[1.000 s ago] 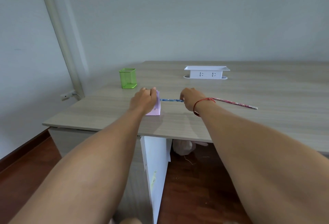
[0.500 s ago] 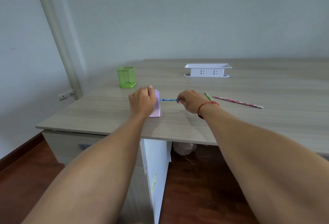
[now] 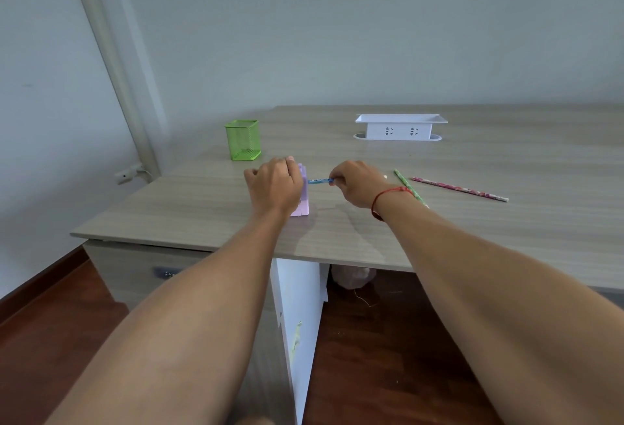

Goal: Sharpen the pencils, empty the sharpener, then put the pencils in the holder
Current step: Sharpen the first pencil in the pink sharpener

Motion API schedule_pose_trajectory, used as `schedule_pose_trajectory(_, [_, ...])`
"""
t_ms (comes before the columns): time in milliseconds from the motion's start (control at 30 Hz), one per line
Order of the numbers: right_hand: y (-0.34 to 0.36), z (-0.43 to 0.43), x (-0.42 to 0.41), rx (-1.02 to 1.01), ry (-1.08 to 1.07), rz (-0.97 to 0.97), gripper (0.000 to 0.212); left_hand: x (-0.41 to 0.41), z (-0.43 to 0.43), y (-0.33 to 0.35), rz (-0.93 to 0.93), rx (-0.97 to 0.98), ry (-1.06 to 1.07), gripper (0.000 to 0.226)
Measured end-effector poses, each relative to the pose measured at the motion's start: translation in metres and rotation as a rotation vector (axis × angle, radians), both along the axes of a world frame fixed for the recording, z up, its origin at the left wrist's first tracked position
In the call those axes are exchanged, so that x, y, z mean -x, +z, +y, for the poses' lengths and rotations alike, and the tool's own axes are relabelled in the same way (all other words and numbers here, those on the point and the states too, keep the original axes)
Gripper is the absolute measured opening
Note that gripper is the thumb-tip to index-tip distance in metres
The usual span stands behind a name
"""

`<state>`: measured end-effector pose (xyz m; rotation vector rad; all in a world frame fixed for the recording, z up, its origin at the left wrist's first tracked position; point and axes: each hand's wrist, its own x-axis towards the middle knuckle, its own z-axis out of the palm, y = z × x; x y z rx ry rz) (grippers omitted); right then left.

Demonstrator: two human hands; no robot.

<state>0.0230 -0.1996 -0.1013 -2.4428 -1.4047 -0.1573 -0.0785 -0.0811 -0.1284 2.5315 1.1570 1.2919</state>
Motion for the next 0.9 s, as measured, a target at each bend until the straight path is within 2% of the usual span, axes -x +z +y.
schedule_pose_trajectory(233, [0.0,0.001,0.002,0.024,0.001,-0.006,0.029,0.001,-0.001,0.002,0.002,0.085,-0.072,0.045])
schedule_pose_trajectory(400, [0.0,-0.001,0.009,-0.011,-0.016,-0.126,0.03,0.013,0.003,0.016,-0.012,0.368,-0.223,0.045])
schedule_pose_trajectory(467, [0.005,-0.001,0.016,-0.038,0.006,-0.161,0.039,0.022,0.007,0.02,-0.12,0.427,-0.271,0.042])
schedule_pose_trajectory(533, [0.011,-0.001,0.023,-0.006,0.049,-0.122,0.057,0.033,0.011,0.02,-0.167,0.431,-0.24,0.038])
schedule_pose_trajectory(600, [0.017,0.0,0.031,0.036,0.1,-0.068,0.069,0.043,0.017,0.015,-0.109,0.471,-0.23,0.036])
schedule_pose_trajectory(733, [0.016,0.012,0.043,0.082,0.201,0.026,0.086,0.06,0.015,0.0,0.128,0.502,-0.321,0.024])
schedule_pose_trajectory(900, [0.007,0.034,0.055,0.125,0.221,-0.002,0.085,0.068,0.02,-0.009,0.244,0.372,-0.313,0.022])
